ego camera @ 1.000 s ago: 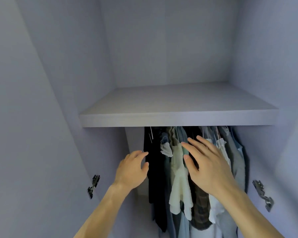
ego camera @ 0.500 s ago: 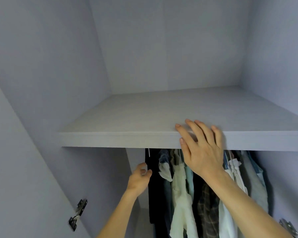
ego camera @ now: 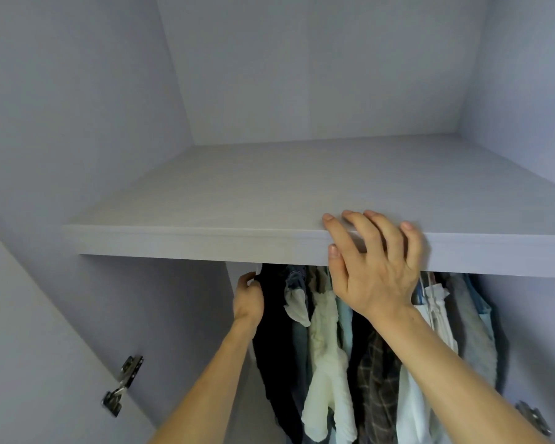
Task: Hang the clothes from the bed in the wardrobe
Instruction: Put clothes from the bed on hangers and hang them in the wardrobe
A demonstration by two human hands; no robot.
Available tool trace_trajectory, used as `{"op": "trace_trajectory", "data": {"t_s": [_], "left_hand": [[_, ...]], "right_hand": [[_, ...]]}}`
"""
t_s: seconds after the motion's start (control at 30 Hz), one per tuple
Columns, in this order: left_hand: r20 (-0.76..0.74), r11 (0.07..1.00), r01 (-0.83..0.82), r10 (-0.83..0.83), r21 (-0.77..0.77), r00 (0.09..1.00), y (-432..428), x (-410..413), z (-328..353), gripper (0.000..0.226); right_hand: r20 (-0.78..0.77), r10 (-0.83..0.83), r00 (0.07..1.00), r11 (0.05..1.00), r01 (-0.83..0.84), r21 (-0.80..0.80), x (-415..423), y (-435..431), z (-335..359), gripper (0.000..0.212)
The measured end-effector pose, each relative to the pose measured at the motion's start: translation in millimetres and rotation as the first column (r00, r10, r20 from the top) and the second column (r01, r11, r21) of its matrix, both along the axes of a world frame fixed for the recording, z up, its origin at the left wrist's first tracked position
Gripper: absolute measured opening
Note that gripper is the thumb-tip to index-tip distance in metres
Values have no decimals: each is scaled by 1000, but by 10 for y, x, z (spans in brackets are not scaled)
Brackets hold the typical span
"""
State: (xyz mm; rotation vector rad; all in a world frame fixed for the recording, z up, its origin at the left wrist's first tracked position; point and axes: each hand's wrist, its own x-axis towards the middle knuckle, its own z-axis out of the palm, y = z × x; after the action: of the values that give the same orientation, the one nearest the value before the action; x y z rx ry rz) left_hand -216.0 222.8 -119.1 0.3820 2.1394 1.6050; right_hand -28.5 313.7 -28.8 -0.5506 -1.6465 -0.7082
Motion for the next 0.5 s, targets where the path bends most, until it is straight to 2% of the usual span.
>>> {"op": "trace_trajectory", "data": {"t_s": [0.2, 0.37, 0.5], "left_hand": [[-204, 997, -62, 70, 45, 977, -42, 101, -10, 36], [-252, 990, -76, 105, 120, 962, -116, 144, 97, 38], [-252, 989, -43, 78, 142, 965, -304, 248, 54, 37]], "right_hand": [[7, 0, 1000, 1000, 0, -20, 4, -7, 5, 40], [23, 1, 1000, 998, 1, -57, 27, -31, 9, 39], [40, 54, 998, 986, -47, -163, 57, -140, 34, 41]]}}
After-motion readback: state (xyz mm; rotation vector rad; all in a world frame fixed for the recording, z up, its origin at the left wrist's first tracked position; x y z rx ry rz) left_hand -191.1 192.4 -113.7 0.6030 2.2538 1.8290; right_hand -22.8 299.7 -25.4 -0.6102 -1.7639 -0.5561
